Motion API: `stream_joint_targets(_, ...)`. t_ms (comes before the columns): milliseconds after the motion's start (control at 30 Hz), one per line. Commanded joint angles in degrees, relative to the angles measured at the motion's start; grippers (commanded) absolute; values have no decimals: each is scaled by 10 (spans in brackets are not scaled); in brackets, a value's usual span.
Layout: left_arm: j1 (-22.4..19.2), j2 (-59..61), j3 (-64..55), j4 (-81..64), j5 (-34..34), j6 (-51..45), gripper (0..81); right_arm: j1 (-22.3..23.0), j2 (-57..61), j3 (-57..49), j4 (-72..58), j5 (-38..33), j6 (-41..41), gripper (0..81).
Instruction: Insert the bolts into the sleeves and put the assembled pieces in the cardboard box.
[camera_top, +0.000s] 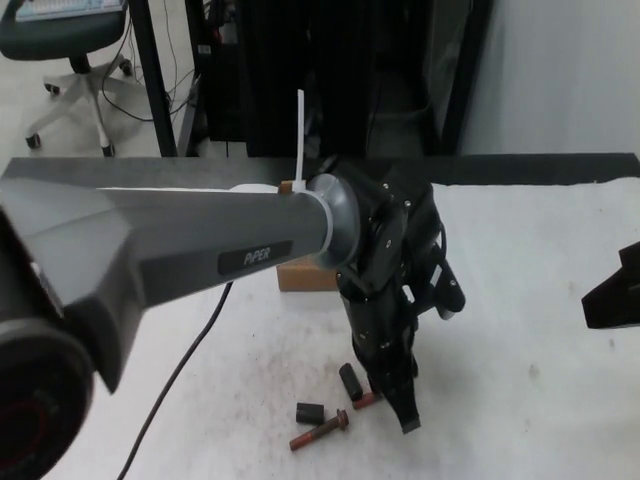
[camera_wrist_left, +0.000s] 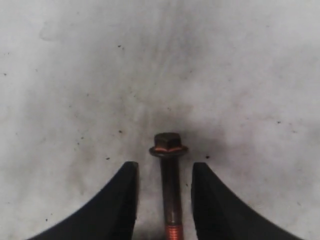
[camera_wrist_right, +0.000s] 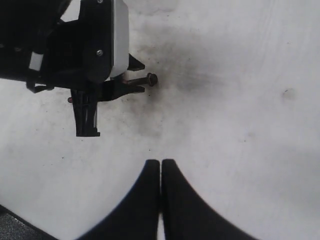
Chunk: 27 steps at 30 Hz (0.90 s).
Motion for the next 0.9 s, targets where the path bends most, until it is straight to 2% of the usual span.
stream_joint_targets(0, 11, 14, -12, 5, -8, 3, 338, -1, -5, 1, -4, -5, -5, 8)
stream_joint_targets(867, 13, 20, -13, -16, -8, 29, 332, -1, -5, 1, -2, -5, -16, 8)
